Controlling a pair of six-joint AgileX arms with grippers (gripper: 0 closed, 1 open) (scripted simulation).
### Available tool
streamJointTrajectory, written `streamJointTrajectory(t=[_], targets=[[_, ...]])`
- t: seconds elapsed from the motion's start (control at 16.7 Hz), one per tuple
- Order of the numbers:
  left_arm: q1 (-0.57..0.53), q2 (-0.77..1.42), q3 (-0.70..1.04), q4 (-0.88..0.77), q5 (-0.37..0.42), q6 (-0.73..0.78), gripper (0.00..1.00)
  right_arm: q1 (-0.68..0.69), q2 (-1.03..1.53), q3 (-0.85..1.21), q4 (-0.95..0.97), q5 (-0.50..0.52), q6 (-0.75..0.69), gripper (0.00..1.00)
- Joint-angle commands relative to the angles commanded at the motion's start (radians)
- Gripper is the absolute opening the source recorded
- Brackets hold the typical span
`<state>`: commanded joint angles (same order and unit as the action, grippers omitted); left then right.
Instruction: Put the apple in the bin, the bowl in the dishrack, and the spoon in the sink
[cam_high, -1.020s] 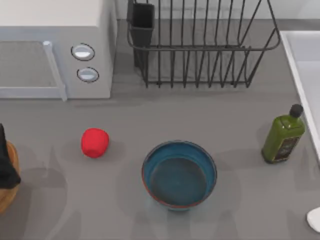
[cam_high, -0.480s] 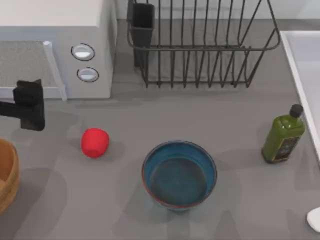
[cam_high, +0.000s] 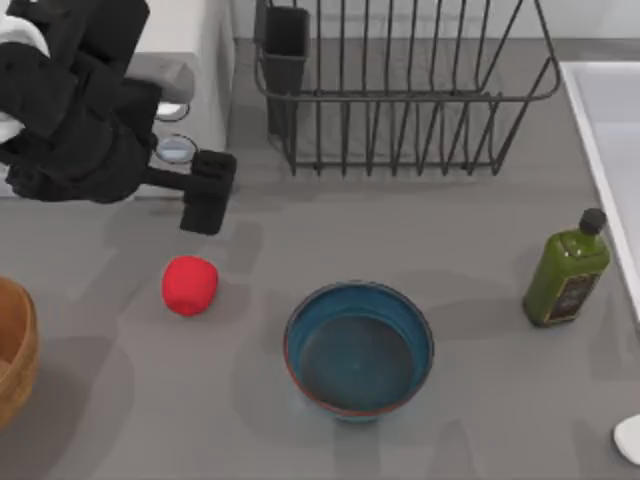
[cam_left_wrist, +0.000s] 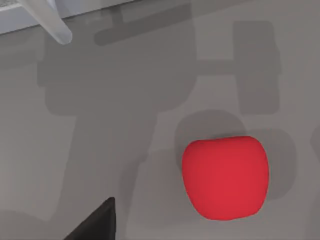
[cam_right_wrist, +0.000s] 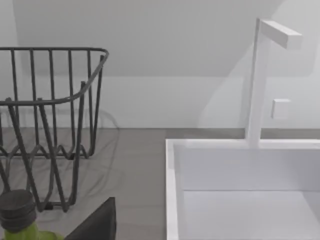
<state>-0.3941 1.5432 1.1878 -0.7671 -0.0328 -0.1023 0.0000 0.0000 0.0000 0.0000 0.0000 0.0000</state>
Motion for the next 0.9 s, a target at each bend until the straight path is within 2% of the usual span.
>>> streamJointTrajectory(t=[0.42,0.9], targets=[[-0.028,0.384,0.254,-0.251,0.036,-0.154,1.00,0.000,0.000,0.000,0.000,0.000,0.000,1.00],[-0.011,0.448,0.299,-0.299,0.044,-0.198,1.00,0.000,0.000,0.000,0.000,0.000,0.000,1.00]])
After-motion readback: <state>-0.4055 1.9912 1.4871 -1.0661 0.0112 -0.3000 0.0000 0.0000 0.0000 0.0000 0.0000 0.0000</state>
